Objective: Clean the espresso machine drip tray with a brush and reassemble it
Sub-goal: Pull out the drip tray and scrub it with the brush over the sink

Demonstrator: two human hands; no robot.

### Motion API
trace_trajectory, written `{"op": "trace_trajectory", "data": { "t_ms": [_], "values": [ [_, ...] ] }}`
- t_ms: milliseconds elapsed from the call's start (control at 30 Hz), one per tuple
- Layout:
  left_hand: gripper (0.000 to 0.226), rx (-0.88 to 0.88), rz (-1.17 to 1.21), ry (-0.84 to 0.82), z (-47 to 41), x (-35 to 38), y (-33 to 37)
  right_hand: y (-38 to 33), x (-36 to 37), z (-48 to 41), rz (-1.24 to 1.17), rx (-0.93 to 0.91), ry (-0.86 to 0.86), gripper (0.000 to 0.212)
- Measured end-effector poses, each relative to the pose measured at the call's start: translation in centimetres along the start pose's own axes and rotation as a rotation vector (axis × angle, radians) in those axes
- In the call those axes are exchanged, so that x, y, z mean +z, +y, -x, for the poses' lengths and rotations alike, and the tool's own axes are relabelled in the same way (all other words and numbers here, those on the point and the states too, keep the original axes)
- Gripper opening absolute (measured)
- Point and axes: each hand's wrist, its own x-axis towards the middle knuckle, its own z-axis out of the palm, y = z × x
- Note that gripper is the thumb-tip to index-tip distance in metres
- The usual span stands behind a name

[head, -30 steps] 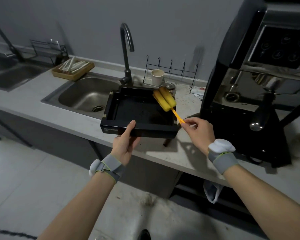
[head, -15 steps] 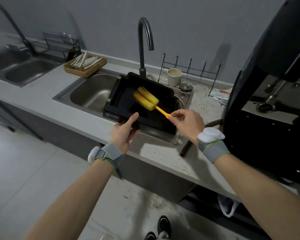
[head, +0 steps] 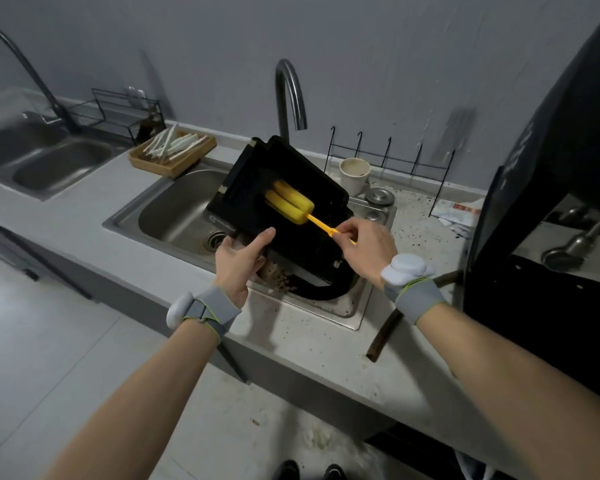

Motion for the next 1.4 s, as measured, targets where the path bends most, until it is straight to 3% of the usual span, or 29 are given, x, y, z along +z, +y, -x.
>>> {"op": "trace_trajectory", "data": {
  "t_ms": [67,133,200,367,533,700,900,1067,1233,1400],
  "values": [
    [0.094,0.022,-0.032,-0.023,-1.0,0.2,0.0,0.1,0.2,-0.9,-0.013,0.030,0.013,0.011],
    [0.058,0.031,-0.071,-0.045,-2.0,0.4,0.2,0.4,0.4,-1.5,-0.035,0.069,0.009,0.011],
    [0.045,0.047,-0.100,-0.066,-3.0,0.4,0.5,0.9,0.8,-1.7,-0.063,0.118,0.005,0.009],
    [0.051,0.155,-0.178,-0.080,-5.1,0.1,1.2,2.8,1.7,-1.3,0.012,0.224,-0.034,0.007],
    [0.080,0.258,-0.334,-0.074,-6.0,0.1,2.2,4.0,1.7,-0.9,0.039,0.238,-0.031,0.011],
    [0.062,0.282,-0.340,-0.092,-6.2,-0.4,2.0,3.6,1.7,-1.9,-0.115,0.305,0.140,0.005],
    [0.060,0.293,-0.392,-0.097,-5.6,-2.0,0.4,3.2,4.2,-2.5,-0.059,0.385,0.056,0.007],
    [0.077,0.346,-0.499,-0.058,-5.0,-3.2,-0.2,3.4,5.7,-1.9,-0.080,0.416,-0.023,0.012],
    [0.071,0.472,-0.582,-0.067,-4.2,-2.7,0.6,4.2,5.9,-0.7,-0.041,0.330,-0.084,0.010],
    [0.067,0.575,-0.614,-0.150,-3.6,-1.7,0.8,6.8,3.7,-0.4,-0.063,0.302,-0.031,0.007]
  ]
}}
